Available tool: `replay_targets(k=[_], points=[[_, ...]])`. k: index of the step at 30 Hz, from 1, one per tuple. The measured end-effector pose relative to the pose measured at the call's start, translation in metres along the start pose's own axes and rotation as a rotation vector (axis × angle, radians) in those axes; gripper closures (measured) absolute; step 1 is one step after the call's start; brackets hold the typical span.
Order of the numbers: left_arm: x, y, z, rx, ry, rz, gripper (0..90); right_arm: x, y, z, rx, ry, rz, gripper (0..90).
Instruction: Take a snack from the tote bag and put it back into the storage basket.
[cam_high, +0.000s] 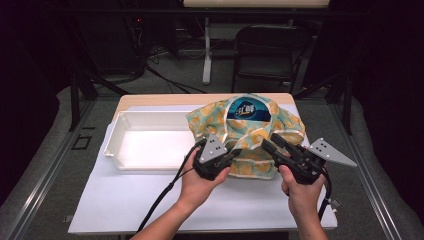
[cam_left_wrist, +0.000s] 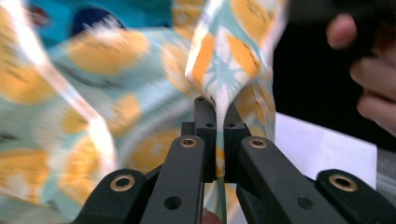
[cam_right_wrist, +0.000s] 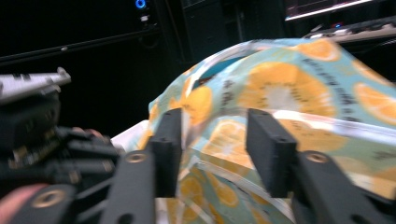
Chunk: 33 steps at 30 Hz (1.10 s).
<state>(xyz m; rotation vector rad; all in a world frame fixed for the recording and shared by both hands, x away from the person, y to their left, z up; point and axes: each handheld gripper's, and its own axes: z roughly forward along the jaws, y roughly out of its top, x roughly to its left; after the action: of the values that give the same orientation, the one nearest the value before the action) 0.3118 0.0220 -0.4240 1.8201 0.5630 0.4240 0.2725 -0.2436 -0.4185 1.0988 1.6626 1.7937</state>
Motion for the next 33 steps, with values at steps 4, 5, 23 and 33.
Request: replay_targets(k=[4, 5, 23, 33], points=[[0.015, 0.009, -0.007, -0.027, 0.025, -0.028, 90.0, -0.013, -0.008, -0.008, 0.015, -0.098, -0.017, 43.5], [0.018, 0.011, -0.008, -0.033, 0.028, -0.032, 90.0, -0.013, -0.008, -0.008, 0.015, -0.098, -0.017, 43.5], [0.071, 0.053, 0.004, -0.072, 0.055, -0.051, 89.9, -0.055, -0.033, -0.001, 0.081, -0.299, 0.082, 75.3], [0.112, 0.084, 0.028, -0.037, 0.122, -0.035, 89.8, -0.061, -0.03, -0.008, 0.081, -0.355, 0.089, 90.0]])
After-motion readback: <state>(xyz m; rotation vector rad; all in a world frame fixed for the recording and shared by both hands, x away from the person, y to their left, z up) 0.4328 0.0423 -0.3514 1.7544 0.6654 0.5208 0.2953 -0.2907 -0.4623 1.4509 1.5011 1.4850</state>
